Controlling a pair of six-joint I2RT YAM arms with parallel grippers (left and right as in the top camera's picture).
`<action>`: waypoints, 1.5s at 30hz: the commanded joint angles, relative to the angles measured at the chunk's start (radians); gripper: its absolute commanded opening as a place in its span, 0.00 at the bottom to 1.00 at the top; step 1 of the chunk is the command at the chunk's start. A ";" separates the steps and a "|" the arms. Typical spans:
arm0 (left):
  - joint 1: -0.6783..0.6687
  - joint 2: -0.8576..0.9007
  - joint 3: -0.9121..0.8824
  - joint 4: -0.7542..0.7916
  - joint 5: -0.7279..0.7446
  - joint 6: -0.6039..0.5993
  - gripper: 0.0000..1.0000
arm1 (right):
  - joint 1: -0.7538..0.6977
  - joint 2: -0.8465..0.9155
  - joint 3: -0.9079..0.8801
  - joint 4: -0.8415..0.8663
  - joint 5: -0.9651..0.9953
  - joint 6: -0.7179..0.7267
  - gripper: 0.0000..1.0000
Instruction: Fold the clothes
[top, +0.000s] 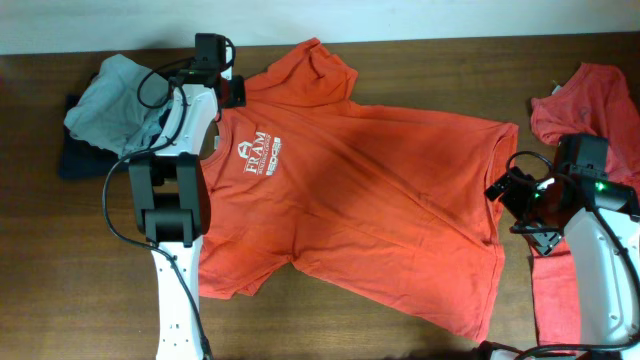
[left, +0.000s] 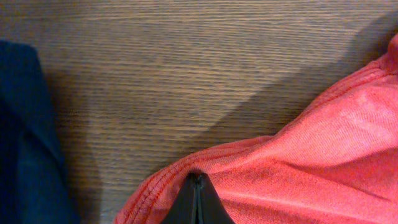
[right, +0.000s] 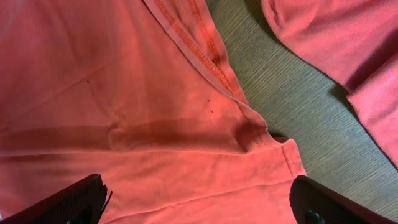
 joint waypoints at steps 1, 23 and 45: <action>0.018 0.003 0.033 -0.034 -0.042 -0.028 0.00 | -0.002 0.003 0.016 0.000 0.013 -0.006 0.99; -0.074 -0.126 0.351 -0.455 0.060 -0.069 0.18 | -0.003 0.003 0.016 0.014 0.013 -0.006 0.99; -0.004 -0.126 0.351 -0.459 0.055 -0.069 0.99 | -0.003 0.003 0.016 0.135 -0.089 -0.089 1.00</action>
